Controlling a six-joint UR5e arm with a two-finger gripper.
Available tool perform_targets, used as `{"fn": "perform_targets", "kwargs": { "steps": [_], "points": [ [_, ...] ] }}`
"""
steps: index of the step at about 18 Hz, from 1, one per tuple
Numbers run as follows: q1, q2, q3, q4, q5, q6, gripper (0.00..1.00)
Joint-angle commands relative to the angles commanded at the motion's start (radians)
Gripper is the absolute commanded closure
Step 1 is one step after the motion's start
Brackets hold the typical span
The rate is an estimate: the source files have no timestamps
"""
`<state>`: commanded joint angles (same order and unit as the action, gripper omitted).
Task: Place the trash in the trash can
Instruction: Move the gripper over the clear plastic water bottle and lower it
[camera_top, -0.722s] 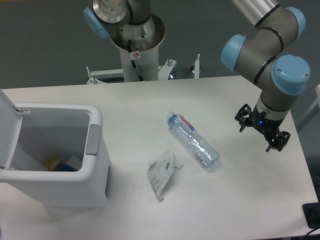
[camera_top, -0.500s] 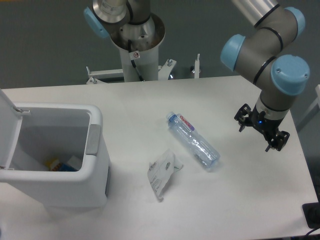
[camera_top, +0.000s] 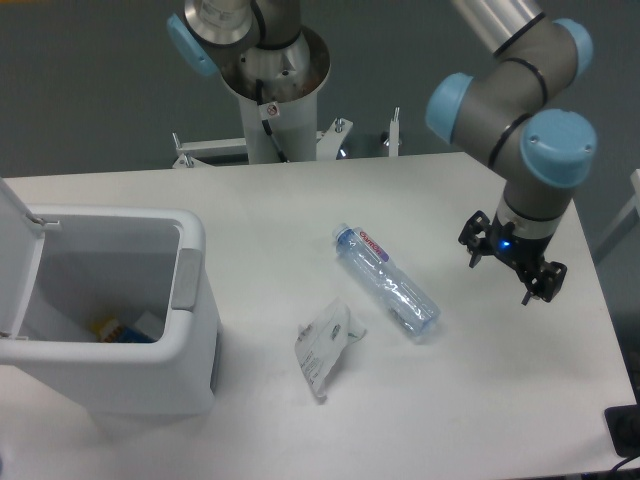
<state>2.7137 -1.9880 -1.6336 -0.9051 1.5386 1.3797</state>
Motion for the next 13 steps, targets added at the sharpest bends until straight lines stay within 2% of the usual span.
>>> {"fn": "perform_targets", "kwargs": {
  "steps": [2, 6, 13],
  "points": [
    [-0.024, -0.002, 0.0, 0.003, 0.006, -0.12, 0.0],
    [-0.069, -0.012, -0.009, 0.008, 0.037, -0.27, 0.0],
    [-0.114, -0.034, -0.032, 0.017, 0.054, -0.445, 0.0]
  ]
}}
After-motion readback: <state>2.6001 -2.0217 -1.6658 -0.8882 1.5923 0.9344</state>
